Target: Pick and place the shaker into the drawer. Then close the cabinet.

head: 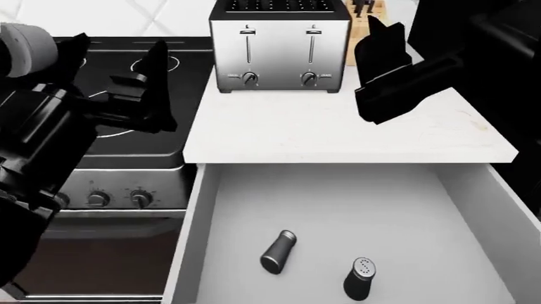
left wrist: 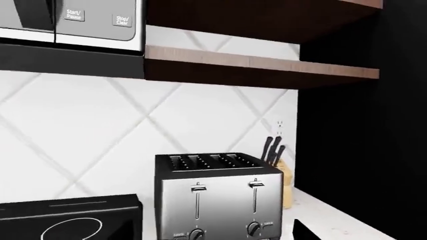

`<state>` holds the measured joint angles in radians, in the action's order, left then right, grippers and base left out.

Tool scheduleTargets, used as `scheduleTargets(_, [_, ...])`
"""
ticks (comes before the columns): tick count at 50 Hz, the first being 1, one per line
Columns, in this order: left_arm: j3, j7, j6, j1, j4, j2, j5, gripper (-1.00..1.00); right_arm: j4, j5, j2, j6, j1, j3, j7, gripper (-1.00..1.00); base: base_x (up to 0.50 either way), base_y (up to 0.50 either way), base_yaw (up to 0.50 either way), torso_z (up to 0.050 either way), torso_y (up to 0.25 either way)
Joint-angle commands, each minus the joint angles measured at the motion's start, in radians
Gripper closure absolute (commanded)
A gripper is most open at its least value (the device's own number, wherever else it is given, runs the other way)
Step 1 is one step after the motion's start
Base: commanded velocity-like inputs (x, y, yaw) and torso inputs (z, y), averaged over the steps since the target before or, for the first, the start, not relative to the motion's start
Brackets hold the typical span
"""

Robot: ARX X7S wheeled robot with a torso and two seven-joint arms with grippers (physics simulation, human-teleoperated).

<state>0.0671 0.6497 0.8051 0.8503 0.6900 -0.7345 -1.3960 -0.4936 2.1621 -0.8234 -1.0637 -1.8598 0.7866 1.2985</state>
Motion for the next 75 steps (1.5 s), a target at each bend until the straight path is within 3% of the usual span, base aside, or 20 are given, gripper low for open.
scheduleTargets(1, [-0.027,0.083,0.008,0.022,-0.001,-0.006,-0.071,-1.0,-0.026,-0.021,-0.003,0.002,0.0,-0.005,0.001,-1.0,0.0,0.5,0.0,0.0,0.0])
scheduleTargets(28, [-0.033,0.094,-0.007,-0.039,0.02,-0.013,-0.092,-1.0,-0.006,-0.029,-0.003,-0.024,-0.025,0.034,0.022,-1.0,-0.02,0.5,0.0,0.0,0.0])
scheduleTargets(75, [-0.007,0.096,-0.012,-0.048,0.036,-0.008,-0.104,-1.0,-0.015,-0.053,-0.019,-0.011,0.008,0.065,0.01,-1.0,-0.21,0.5,0.0,0.0,0.0])
